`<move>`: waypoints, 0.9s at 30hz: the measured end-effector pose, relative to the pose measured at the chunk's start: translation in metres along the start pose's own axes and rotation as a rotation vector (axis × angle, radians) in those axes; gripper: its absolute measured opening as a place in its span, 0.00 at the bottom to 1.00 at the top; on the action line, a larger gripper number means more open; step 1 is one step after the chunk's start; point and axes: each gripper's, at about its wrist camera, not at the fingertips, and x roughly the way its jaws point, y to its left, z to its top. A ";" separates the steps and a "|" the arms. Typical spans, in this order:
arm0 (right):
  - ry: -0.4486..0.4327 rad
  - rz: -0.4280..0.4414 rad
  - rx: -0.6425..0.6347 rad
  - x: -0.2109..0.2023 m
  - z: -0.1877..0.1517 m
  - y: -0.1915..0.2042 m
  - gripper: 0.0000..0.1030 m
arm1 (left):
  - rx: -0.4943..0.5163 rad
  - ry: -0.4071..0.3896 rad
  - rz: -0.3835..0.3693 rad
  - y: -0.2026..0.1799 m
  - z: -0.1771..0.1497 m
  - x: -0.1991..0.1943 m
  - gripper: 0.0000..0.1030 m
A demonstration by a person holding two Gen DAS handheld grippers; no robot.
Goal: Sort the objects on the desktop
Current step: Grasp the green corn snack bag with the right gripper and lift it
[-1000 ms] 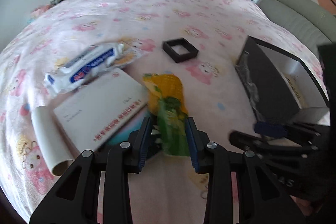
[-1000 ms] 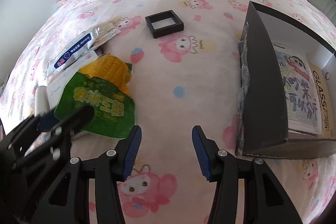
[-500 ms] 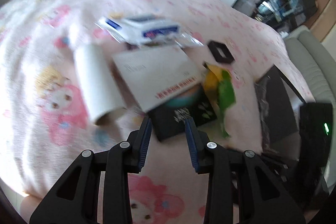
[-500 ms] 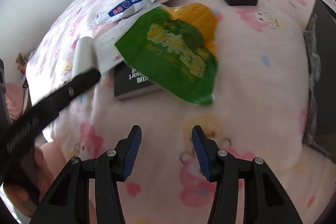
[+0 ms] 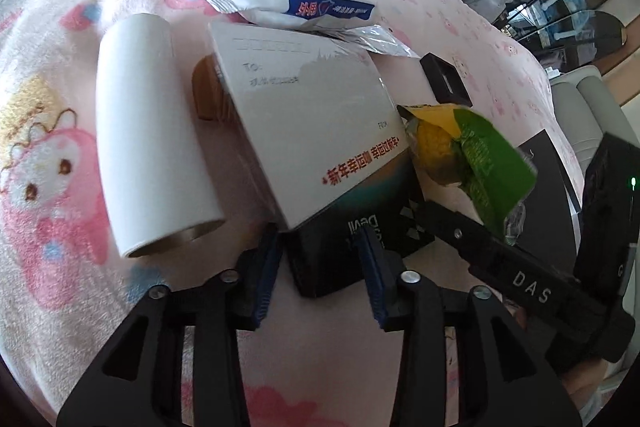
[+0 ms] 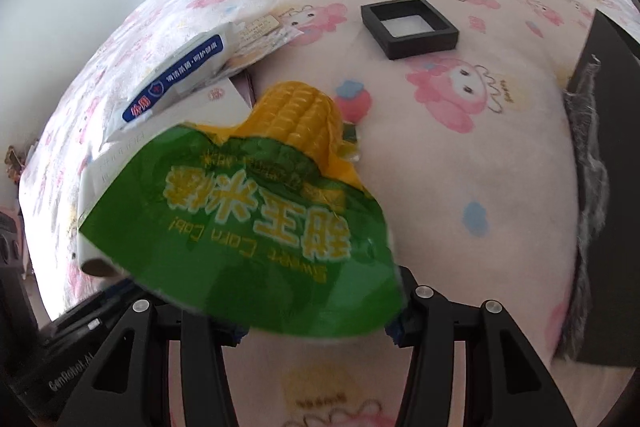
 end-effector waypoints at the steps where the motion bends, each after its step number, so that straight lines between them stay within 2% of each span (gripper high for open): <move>1: -0.003 0.006 0.000 0.003 0.001 0.000 0.53 | 0.006 0.000 0.002 -0.001 -0.001 0.001 0.41; 5: 0.016 0.071 0.009 0.010 -0.002 0.000 0.55 | 0.051 -0.012 0.010 -0.008 -0.003 -0.002 0.43; 6: 0.025 0.095 0.015 0.010 -0.003 0.000 0.52 | 0.065 -0.014 0.003 -0.012 -0.006 -0.004 0.42; 8: 0.045 0.149 0.028 0.009 -0.008 -0.001 0.39 | 0.094 -0.016 -0.011 -0.018 -0.011 -0.009 0.41; 9: 0.047 0.161 0.029 0.007 -0.010 -0.001 0.39 | 0.108 -0.018 -0.018 -0.022 -0.014 -0.011 0.40; 11: 0.035 0.152 0.016 -0.002 -0.016 0.000 0.38 | 0.137 -0.021 -0.032 -0.028 -0.019 -0.016 0.36; 12: 0.024 0.141 -0.001 -0.007 -0.020 0.001 0.38 | 0.152 -0.022 -0.039 -0.031 -0.022 -0.018 0.30; 13: 0.017 0.152 -0.013 -0.012 -0.024 0.002 0.32 | 0.166 -0.024 -0.046 -0.035 -0.024 -0.021 0.22; 14: 0.015 0.182 -0.022 -0.017 -0.028 0.003 0.26 | 0.180 -0.025 -0.053 -0.038 -0.027 -0.023 0.22; 16: 0.003 0.196 -0.038 -0.025 -0.035 0.008 0.26 | 0.206 -0.027 -0.067 -0.044 -0.032 -0.028 0.21; 19: 0.001 0.126 -0.054 -0.029 -0.037 0.012 0.27 | 0.158 -0.007 -0.085 -0.037 -0.030 -0.025 0.21; 23: 0.045 0.163 0.073 -0.029 -0.035 -0.010 0.33 | 0.095 0.018 -0.109 -0.028 -0.028 -0.021 0.21; 26: 0.031 0.111 0.099 -0.027 -0.030 -0.022 0.33 | 0.042 -0.020 -0.072 -0.017 -0.020 -0.024 0.24; 27: 0.026 0.097 0.105 -0.026 -0.027 -0.026 0.33 | 0.011 -0.017 -0.082 -0.010 -0.018 -0.024 0.24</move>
